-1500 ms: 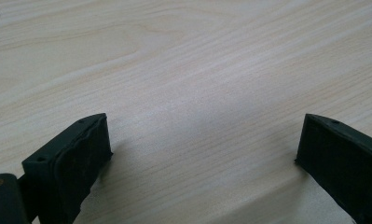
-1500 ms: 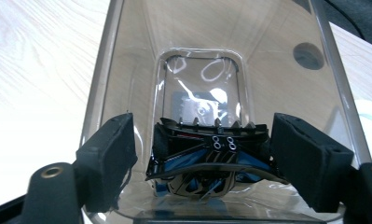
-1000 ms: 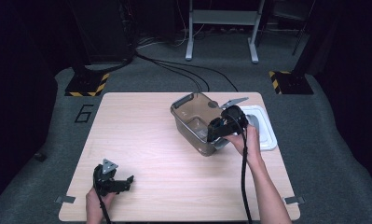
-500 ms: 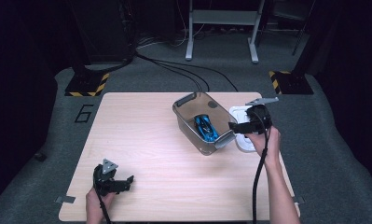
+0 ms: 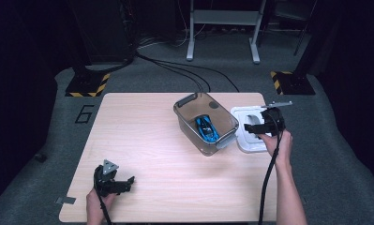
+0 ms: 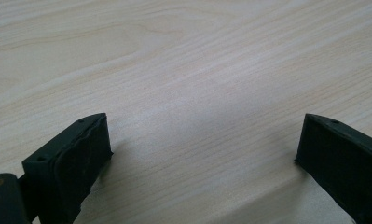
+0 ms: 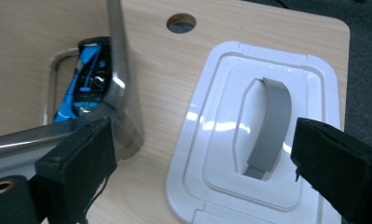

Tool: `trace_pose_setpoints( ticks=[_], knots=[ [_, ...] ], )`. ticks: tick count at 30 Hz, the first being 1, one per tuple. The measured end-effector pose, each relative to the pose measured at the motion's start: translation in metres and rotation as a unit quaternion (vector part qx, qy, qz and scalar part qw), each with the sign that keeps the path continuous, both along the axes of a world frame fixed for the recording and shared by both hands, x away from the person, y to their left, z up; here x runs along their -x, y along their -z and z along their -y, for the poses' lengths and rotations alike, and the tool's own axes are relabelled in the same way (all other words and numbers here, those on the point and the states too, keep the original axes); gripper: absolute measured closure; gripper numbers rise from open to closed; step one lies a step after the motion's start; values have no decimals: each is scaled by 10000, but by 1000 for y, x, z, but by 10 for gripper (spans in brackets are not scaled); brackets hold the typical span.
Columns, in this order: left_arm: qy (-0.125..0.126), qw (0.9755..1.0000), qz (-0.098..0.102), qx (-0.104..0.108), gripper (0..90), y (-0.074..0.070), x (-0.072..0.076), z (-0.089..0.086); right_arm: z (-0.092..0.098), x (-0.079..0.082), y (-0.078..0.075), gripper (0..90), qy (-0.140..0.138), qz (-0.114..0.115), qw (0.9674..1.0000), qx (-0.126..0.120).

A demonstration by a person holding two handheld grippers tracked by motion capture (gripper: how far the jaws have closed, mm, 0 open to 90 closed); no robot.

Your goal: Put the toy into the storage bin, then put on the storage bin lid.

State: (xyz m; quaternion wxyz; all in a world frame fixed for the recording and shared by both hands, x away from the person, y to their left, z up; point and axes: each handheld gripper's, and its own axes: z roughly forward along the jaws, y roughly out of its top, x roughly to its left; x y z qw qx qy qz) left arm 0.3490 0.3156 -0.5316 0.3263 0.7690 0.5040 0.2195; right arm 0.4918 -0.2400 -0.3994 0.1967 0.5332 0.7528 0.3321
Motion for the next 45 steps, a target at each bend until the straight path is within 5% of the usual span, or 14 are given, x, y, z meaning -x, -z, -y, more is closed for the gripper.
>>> trace_pose_setpoints(
  ticks=[14, 17, 27, 37, 45],
  knots=[
    [22, 10000, -35, -16, 29, -1, 0, 0, 16, -35, 46, 72, 579, -585, 9966, -82],
    [15, 10000, -35, -10, 30, -1, 0, 0, 14, -41, 53, 139, 695, -638, 9955, -89],
    [-13, 10000, 17, 4, 30, 0, 0, 0, 18, -56, 80, 326, 1194, -686, 9903, -160],
    [-16, 10000, 17, 4, 30, 0, 0, 0, 18, -59, 83, 630, 1267, -388, 9911, 138],
    [-3, 10000, -2, 3, 30, 0, 0, 0, 20, -51, 80, 666, 1225, -408, 9914, 193]
  ],
)
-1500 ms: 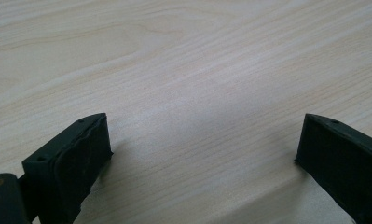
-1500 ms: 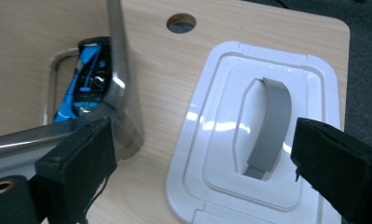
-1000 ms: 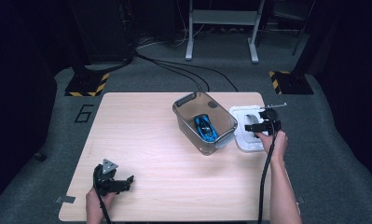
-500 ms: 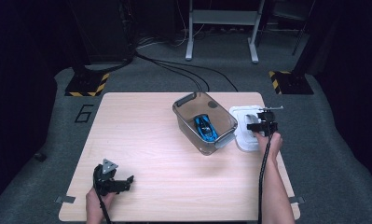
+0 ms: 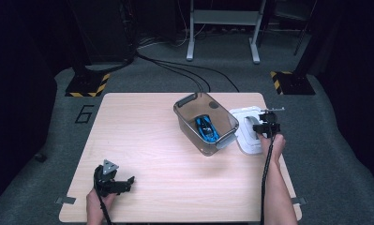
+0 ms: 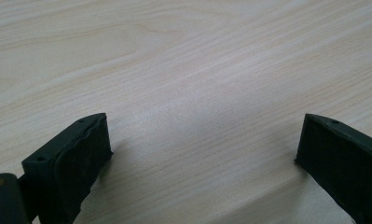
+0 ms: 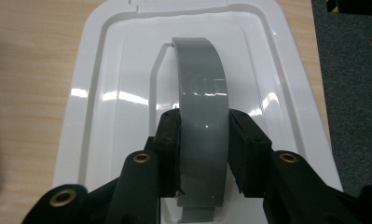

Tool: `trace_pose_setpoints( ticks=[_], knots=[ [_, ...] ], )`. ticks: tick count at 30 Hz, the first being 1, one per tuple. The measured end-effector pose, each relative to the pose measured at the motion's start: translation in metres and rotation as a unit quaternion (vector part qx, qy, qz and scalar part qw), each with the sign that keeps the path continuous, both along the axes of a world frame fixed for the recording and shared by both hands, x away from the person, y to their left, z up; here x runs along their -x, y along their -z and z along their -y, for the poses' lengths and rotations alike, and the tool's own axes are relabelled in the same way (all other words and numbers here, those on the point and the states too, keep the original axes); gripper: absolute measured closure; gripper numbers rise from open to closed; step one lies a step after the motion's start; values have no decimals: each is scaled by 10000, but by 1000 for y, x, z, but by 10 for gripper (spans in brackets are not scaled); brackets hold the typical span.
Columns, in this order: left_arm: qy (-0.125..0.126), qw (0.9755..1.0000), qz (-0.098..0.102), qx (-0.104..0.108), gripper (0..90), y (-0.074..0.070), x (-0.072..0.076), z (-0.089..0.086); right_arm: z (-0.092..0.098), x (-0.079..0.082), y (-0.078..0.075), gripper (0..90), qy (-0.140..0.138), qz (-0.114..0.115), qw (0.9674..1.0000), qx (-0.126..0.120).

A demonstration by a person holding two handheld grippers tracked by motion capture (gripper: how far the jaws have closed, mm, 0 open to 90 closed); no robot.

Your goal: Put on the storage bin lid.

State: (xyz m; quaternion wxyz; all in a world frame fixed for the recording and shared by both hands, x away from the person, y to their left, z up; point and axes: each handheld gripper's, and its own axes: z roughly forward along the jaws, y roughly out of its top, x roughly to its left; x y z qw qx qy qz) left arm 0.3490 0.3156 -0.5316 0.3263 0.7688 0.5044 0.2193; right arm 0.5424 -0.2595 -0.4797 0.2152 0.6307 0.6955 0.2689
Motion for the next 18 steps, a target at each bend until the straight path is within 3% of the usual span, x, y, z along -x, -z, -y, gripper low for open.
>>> trace_pose_setpoints(
  ticks=[11, 12, 13, 15, 18],
  knots=[
    [6, 10000, 2, -8, 29, 0, 0, 0, 8, 23, 0, 660, -116, -59, 9998, -143],
    [6, 10000, 2, -6, 29, 0, 0, 0, 9, 24, 0, 634, -136, -83, 9997, -175],
    [5, 10000, 1, -7, 30, 0, 0, 0, 10, 25, -1, 549, -180, -95, 9996, -212],
    [5, 10000, 2, -6, 29, 0, 0, 0, 10, 24, -3, 505, -197, -119, 9994, -276],
    [5, 10000, 2, -6, 29, 0, 0, 0, 9, 21, -4, 414, -250, -111, 9995, -174]
  ],
)
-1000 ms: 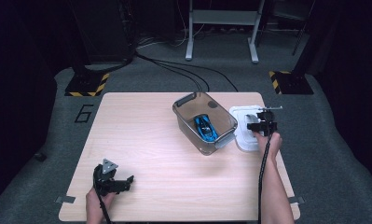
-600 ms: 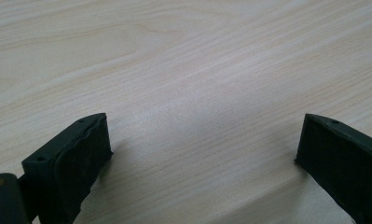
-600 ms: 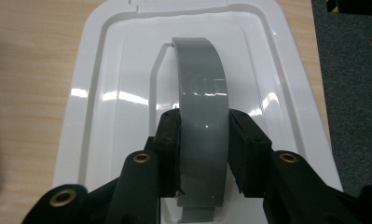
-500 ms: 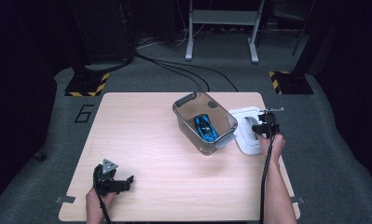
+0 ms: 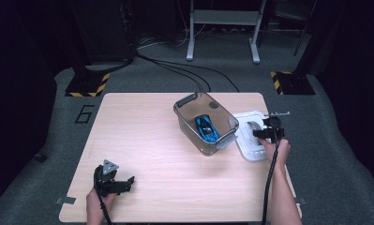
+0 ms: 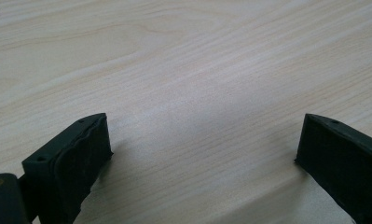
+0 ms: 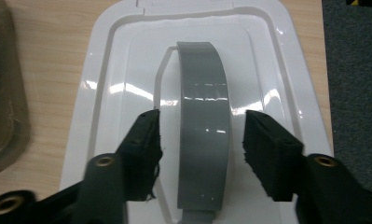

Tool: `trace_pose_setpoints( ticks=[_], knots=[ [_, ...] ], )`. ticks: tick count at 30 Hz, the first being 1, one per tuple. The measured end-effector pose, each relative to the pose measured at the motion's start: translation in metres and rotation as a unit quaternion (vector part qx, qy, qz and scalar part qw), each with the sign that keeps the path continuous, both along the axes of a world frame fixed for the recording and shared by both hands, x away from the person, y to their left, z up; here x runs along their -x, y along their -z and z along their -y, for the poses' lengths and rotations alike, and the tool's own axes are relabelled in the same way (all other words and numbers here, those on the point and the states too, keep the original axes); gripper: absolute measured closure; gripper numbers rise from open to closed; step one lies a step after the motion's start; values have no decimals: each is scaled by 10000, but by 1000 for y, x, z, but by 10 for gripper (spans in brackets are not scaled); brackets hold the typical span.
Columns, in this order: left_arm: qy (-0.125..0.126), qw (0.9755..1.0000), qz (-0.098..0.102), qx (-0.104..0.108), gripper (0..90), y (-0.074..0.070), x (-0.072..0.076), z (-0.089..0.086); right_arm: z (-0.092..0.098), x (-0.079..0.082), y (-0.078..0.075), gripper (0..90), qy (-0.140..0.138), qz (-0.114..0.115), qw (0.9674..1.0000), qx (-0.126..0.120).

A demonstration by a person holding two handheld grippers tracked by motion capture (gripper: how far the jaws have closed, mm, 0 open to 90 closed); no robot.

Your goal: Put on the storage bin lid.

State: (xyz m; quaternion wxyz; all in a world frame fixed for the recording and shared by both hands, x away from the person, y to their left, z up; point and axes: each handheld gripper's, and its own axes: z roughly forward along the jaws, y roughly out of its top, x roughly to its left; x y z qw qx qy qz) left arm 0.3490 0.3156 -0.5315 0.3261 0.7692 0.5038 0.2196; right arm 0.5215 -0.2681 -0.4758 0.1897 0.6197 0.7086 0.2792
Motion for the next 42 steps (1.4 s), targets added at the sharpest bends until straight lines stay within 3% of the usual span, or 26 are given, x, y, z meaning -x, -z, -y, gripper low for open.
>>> trace_pose_setpoints(
  ticks=[3, 11, 23, 31, 42],
  knots=[
    [0, 10000, 1, 1, 30, 0, 0, 0, -1, -6, -2, 421, 13, 7, 10000, 9],
    [1, 10000, 1, -2, 29, 0, 0, 0, -9, -15, -3, 660, 3, -92, 9995, 298],
    [-3, 10000, 0, -1, 29, 0, 0, 0, -13, -11, -12, 671, -97, -28, 9990, 428],
    [-4, 10000, 0, 1, 29, 0, 0, 0, -11, -4, -25, 671, -224, -113, 9990, 370],
    [-1, 10000, -1, 0, 30, 0, 0, 0, -1, 4, -47, 671, -317, -39, 9985, 441]
  ],
)
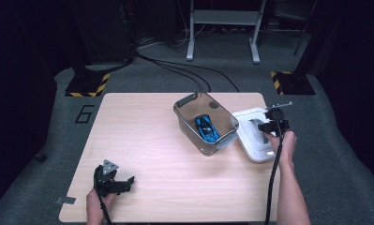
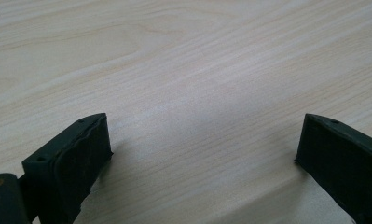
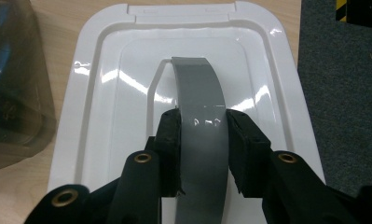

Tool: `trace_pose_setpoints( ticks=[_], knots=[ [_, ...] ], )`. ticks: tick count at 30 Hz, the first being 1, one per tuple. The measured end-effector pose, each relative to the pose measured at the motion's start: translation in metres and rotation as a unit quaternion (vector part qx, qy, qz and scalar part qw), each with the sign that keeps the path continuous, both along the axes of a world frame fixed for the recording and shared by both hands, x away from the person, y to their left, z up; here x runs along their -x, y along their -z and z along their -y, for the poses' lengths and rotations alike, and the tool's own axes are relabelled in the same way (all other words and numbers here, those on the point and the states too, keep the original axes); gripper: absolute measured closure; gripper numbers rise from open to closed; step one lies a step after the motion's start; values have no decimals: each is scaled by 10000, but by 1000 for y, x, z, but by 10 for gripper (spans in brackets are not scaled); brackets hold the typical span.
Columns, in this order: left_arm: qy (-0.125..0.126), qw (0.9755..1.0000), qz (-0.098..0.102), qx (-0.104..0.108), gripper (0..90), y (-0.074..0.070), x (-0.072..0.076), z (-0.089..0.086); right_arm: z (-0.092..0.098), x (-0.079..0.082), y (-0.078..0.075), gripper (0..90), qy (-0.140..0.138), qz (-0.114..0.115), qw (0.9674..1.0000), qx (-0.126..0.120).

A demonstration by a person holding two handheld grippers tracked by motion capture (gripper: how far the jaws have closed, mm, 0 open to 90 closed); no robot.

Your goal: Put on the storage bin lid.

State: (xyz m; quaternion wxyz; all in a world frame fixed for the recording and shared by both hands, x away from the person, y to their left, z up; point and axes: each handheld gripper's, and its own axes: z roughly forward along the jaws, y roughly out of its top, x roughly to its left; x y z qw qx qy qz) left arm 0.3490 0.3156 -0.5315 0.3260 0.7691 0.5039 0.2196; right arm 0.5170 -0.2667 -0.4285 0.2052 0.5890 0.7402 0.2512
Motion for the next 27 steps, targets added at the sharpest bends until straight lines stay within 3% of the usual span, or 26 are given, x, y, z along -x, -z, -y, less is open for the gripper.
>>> trace_pose_setpoints(
  ticks=[15, 27],
  knots=[
    [-1, 10000, -1, 5, 29, 0, 0, 0, 10, 6, -34, 672, 38, 125, 9997, 187],
    [-12, 10000, 12, 9, 29, 0, 0, 0, 20, 9, -66, 672, 115, 293, 9993, 180]
  ],
)
